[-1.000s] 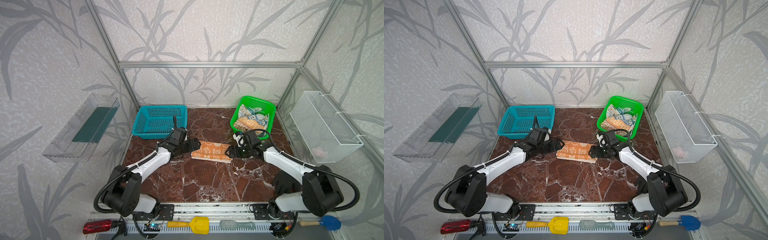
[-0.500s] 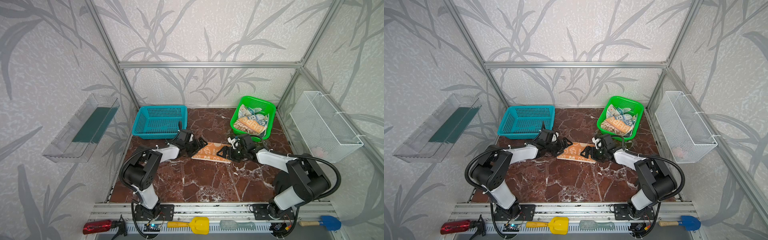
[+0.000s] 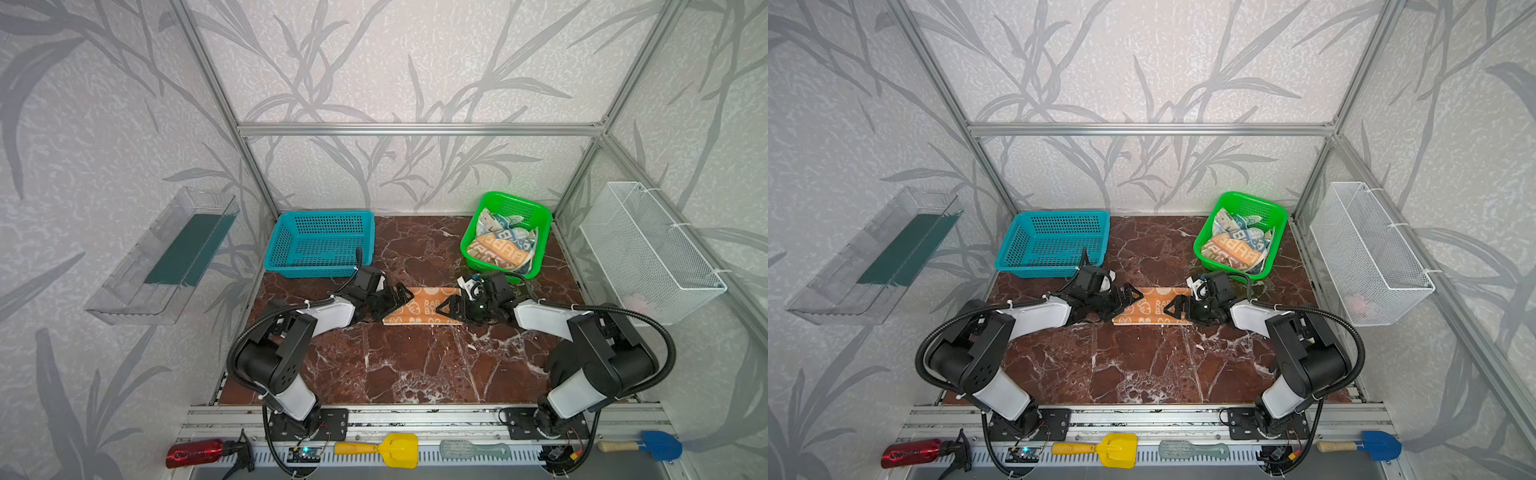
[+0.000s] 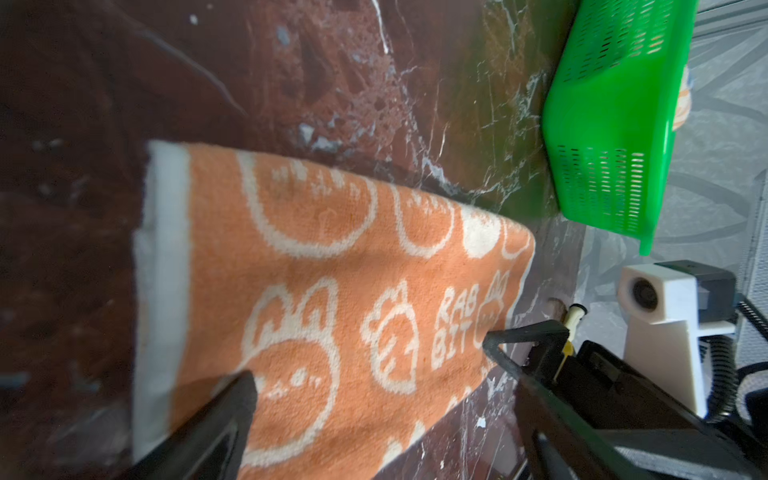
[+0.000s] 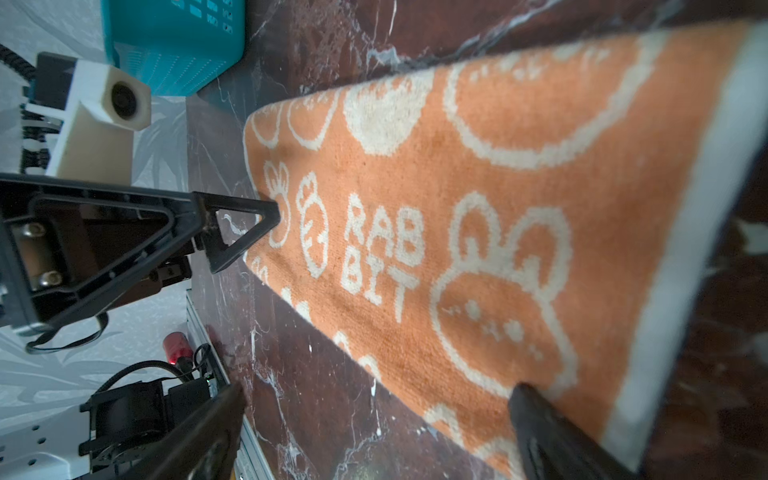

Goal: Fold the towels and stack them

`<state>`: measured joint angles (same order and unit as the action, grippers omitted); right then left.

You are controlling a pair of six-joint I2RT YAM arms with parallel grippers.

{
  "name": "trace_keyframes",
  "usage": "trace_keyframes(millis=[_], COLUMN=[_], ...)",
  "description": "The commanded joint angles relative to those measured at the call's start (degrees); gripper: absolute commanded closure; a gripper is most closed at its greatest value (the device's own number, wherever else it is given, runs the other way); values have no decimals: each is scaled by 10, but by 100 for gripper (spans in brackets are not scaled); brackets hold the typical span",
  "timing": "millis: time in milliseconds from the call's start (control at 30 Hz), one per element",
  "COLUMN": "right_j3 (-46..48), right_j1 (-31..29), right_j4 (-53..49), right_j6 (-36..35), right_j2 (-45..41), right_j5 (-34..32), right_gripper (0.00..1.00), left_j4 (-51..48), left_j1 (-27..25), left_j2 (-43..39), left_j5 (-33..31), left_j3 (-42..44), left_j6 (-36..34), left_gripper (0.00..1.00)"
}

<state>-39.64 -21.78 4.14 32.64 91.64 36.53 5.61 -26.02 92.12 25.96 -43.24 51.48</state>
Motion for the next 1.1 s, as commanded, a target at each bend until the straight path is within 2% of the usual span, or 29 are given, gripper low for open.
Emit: trace_keyframes(millis=[0, 133, 333, 600, 1067], right_j3=[-22, -61, -127, -149, -140], right_j1=[5, 6, 10, 10, -26], right_j4=[-85, -153, -245, -260, -190], right_j6=[-46, -84, -117, -122, -90], right_j2=[-12, -66, -57, -3, 87], right_j5=[-18, -49, -140, -175, -154], right_gripper=[1, 1, 1, 1, 1], left_j4=[-105, -207, -328, -314, -296], left_j1=[-3, -2, -3, -7, -22], left_j2=[-64, -96, -9, 58, 121], left_j5=[-46, -116, -117, -96, -79], left_j3=[-23, -67, -141, -146, -168], left_j6=[-39, -110, -181, -186, -191], left_gripper=[1, 1, 1, 1, 10])
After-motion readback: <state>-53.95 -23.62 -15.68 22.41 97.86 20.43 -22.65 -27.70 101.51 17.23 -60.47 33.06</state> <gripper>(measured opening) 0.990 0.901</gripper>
